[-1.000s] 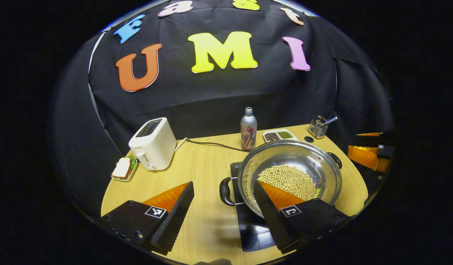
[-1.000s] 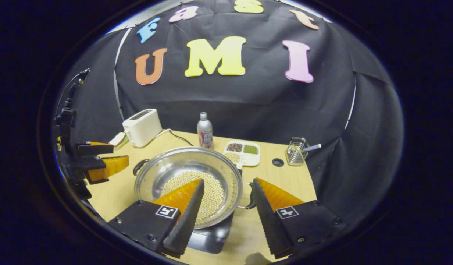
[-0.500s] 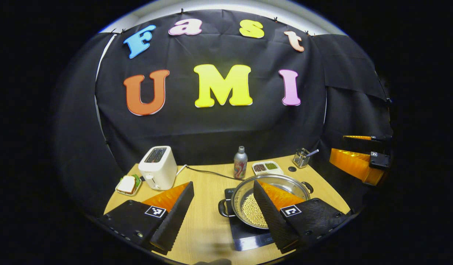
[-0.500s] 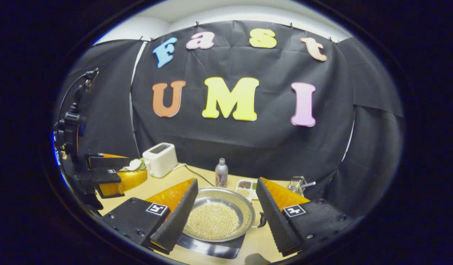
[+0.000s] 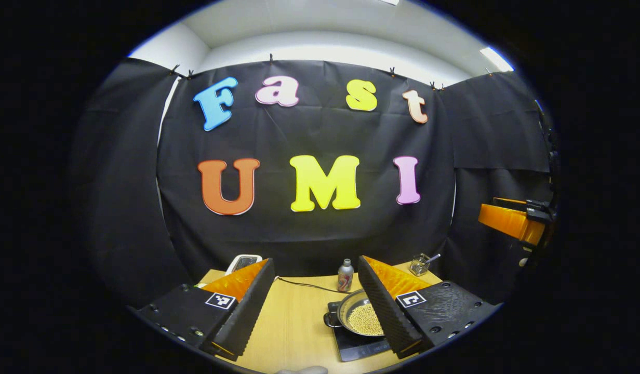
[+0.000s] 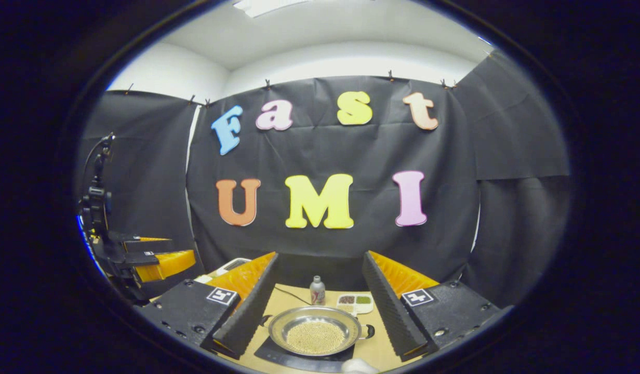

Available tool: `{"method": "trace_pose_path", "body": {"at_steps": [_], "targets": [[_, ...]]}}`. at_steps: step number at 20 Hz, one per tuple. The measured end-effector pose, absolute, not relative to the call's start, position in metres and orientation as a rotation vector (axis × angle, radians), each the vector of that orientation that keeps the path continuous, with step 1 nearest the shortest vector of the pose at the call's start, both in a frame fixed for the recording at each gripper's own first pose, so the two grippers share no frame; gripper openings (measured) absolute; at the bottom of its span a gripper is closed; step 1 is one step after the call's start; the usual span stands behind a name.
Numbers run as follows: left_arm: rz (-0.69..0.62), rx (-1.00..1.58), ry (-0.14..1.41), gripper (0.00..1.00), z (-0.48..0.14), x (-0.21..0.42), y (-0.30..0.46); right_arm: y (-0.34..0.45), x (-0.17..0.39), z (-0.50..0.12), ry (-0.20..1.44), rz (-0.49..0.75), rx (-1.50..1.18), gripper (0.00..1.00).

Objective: First push the handle of the pot to place it horizontally, then grasp the pot with both hands and set it on the induction cooktop.

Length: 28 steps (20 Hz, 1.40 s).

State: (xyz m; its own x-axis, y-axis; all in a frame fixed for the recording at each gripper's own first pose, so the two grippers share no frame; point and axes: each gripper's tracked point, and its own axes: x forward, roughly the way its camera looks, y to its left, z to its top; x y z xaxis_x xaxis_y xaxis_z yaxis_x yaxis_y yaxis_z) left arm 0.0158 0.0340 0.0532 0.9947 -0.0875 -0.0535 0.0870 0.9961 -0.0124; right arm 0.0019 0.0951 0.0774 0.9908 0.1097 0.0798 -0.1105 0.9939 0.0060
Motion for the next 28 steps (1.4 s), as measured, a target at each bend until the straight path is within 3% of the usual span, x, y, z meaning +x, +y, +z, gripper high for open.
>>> {"method": "trace_pose_path", "body": {"at_steps": [8,10,11,28], "targets": [[0.025,-0.003,0.001,0.96,0.063,-0.032,0.088,0.05,-0.046,0.093,-0.148,-0.03,-0.008,1.0],[0.037,-0.014,0.012,1.0,0.056,-0.037,0.091,0.051,-0.055,0.085,-0.137,-0.028,-0.005,1.0],[0.035,-0.024,0.01,0.96,0.056,-0.039,0.09,0.049,-0.056,0.084,-0.13,-0.038,-0.004,1.0],[-0.002,-0.024,-0.008,0.96,0.064,-0.031,0.068,0.045,-0.048,0.083,-0.113,-0.045,-0.034,1.0]]}}
